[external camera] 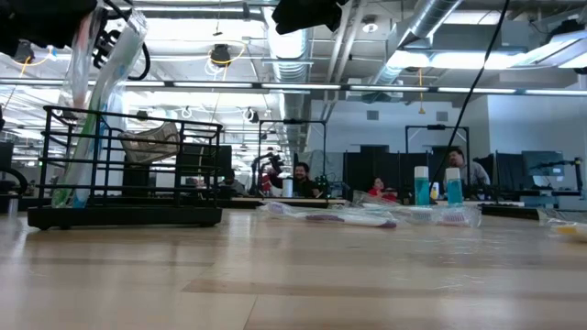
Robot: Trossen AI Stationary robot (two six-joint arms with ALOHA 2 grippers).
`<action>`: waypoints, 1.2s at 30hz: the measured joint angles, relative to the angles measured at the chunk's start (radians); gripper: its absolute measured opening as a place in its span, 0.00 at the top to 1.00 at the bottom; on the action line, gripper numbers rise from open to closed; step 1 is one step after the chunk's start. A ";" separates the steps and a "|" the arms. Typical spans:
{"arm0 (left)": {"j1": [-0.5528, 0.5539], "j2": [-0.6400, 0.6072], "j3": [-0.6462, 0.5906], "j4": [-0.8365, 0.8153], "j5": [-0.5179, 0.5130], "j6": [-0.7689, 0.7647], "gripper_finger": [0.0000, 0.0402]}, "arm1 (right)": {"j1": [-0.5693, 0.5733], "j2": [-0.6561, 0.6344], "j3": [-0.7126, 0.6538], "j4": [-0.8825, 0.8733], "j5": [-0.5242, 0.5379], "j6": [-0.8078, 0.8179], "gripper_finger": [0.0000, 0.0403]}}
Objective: Pick & Place toothbrushing station
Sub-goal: Put the left orange toothbrush into the bottom left section of the mesh organizer
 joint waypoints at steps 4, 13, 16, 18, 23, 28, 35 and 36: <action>-0.018 0.000 0.000 -0.012 0.000 0.001 0.95 | 0.000 0.000 0.000 0.000 0.000 0.000 0.67; -0.048 0.005 -0.082 0.038 -0.060 0.000 0.95 | 0.000 0.000 0.000 0.000 0.000 0.000 0.66; -0.048 0.004 -0.093 0.044 -0.060 -0.002 0.95 | 0.000 0.000 0.000 0.000 0.000 0.000 0.67; -0.048 0.004 -0.105 0.046 -0.060 -0.002 0.95 | 0.000 0.000 0.000 0.000 0.000 0.000 0.67; -0.048 0.004 -0.140 0.064 -0.061 -0.012 0.95 | 0.000 0.000 0.000 0.000 0.000 0.000 0.66; -0.048 0.004 -0.190 0.143 -0.061 -0.025 0.95 | 0.000 0.000 0.000 0.000 0.000 0.000 0.66; -0.048 0.004 -0.215 0.174 -0.061 -0.025 0.94 | 0.000 0.000 0.000 0.000 0.000 0.000 0.67; -0.048 0.004 -0.215 0.175 -0.061 -0.025 0.94 | 0.000 0.000 0.000 0.000 0.000 0.000 0.67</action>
